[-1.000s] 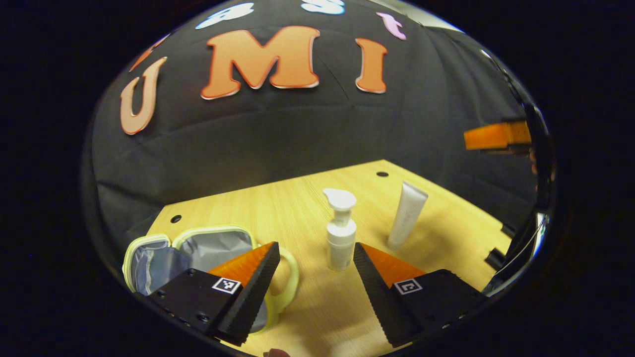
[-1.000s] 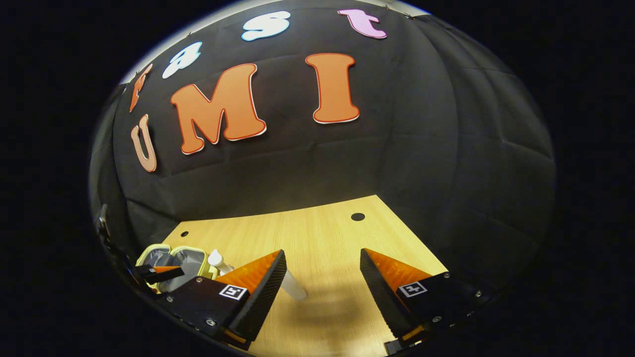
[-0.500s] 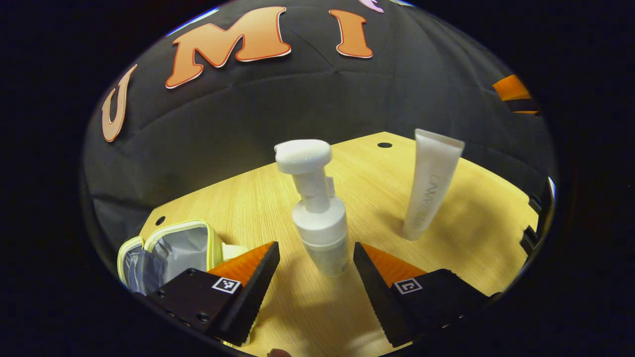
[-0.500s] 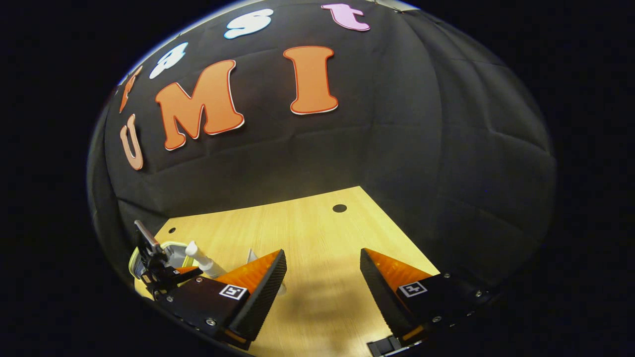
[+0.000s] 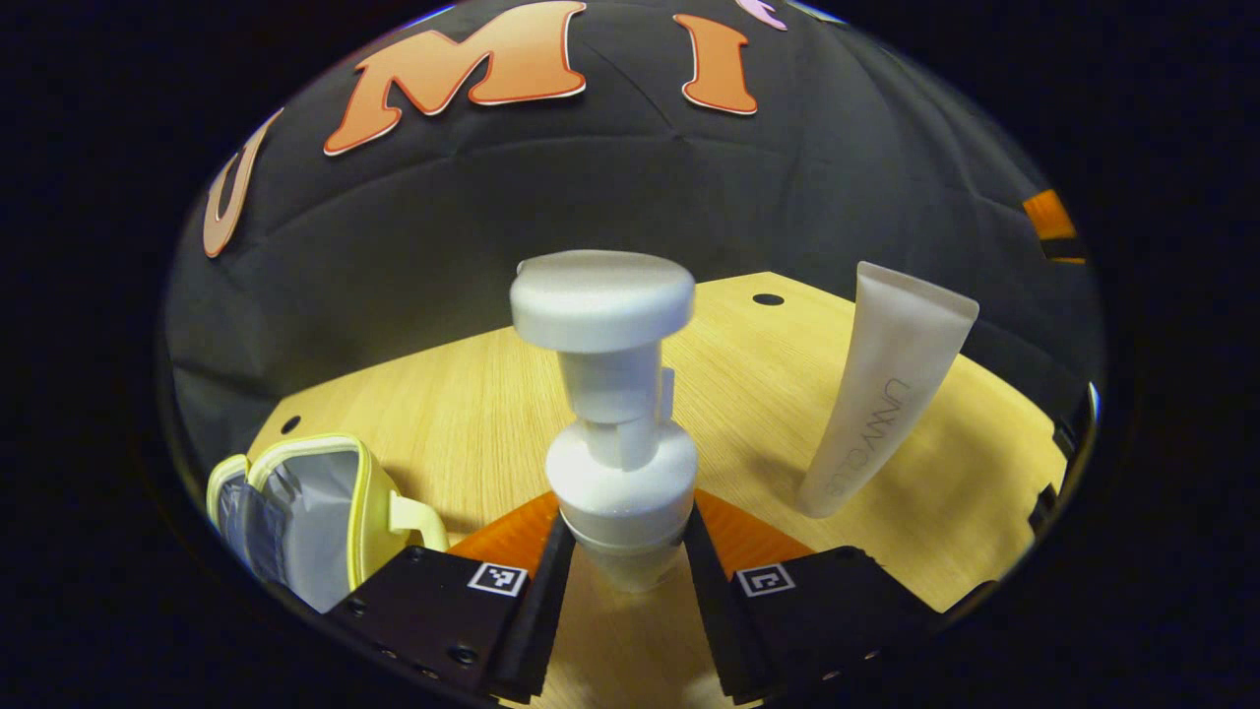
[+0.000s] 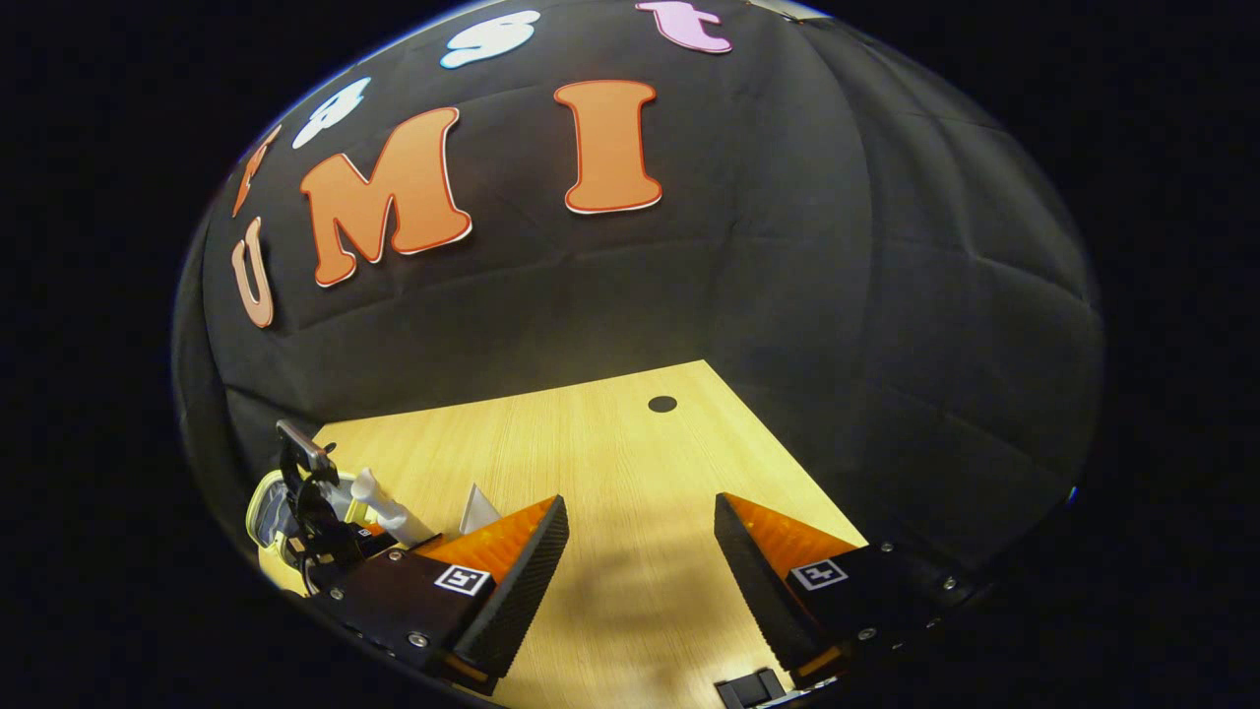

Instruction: First open the suitcase, pack the skin care products into it, and then close the suitcase.

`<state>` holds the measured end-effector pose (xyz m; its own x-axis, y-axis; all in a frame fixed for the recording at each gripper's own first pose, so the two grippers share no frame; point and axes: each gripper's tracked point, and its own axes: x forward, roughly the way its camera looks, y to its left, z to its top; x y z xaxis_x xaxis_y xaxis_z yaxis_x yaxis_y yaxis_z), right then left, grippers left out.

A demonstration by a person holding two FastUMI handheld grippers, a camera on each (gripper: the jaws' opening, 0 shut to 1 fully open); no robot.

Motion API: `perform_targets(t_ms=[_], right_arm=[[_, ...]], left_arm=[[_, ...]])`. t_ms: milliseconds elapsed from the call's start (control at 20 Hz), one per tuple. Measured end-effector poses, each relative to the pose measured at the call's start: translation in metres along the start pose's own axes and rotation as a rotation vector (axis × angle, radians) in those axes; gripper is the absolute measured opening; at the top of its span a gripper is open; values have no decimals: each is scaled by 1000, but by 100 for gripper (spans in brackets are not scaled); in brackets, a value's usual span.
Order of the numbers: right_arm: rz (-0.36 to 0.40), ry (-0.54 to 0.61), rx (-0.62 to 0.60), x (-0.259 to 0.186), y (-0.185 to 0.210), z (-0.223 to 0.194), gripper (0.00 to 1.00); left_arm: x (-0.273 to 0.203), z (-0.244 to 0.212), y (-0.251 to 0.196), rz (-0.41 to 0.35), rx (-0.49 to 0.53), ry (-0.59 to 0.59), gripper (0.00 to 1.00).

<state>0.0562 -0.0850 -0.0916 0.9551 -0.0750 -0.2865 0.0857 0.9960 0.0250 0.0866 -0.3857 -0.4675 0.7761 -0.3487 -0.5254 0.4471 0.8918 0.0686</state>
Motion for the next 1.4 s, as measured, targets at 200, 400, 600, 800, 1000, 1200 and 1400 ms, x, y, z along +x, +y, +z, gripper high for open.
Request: perform_targets(t_ms=[200,400,600,800,1000,1200,1400], right_arm=[[43,6,-27,-2,23,-7,95],[105,10,-93,-5,57,-24,95],[168,40,-159,5,94,-54,95],[183,71,-232,33,117,-84,96],[169,109,-260,68,122,-108,96],[170,110,-259,95,126,-119,96],[162,123,-241,110,127,-130,94]], left_arm=[[-18,7,1,-9,6,9,63],[-51,17,8,-27,-50,20,63],[-91,27,27,-16,-142,41,63],[-125,36,57,33,-159,43,62],[-155,31,90,102,-144,58,62],[-172,21,117,156,-157,80,63],[-179,18,128,170,-202,87,63]])
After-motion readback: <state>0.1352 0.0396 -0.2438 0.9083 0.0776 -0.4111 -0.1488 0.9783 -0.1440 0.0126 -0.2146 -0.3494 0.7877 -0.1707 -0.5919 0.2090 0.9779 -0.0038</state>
